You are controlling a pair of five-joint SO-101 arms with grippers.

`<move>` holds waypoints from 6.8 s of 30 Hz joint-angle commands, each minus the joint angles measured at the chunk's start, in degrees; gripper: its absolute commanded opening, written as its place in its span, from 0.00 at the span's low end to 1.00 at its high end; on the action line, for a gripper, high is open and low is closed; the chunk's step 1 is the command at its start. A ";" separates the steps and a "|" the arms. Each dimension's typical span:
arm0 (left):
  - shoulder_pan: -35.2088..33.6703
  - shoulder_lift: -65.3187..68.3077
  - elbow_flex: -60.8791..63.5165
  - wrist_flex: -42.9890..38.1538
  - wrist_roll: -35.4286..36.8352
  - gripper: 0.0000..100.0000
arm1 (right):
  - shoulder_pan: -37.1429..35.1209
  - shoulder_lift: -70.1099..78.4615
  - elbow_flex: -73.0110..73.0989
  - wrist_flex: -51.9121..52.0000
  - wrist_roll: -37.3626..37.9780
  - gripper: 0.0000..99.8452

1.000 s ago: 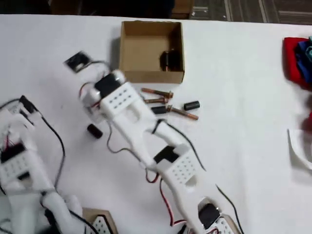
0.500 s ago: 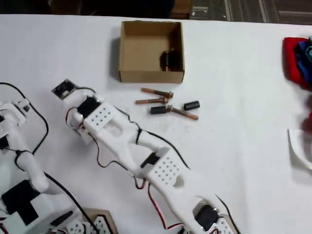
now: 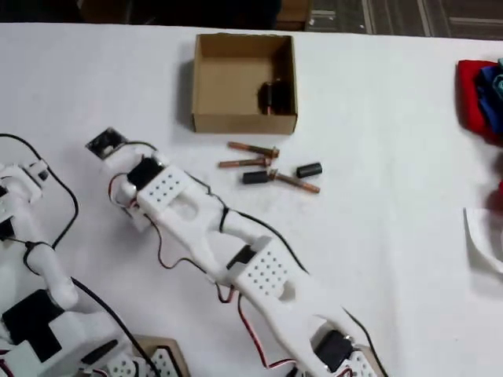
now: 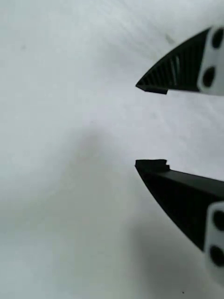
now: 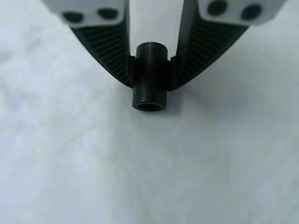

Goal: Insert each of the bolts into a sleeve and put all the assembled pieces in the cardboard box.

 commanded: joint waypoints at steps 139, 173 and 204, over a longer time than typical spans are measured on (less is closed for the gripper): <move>72.53 57.23 -79.60 47.65 36.31 0.03 | 82.68 -82.95 88.18 -10.51 15.03 0.02; 60.57 45.19 -56.75 69.80 -21.71 0.12 | 82.24 -83.12 87.30 -11.65 15.03 0.02; 60.57 45.98 -66.42 63.91 -17.41 0.04 | 82.59 -83.21 83.96 -11.12 14.95 0.02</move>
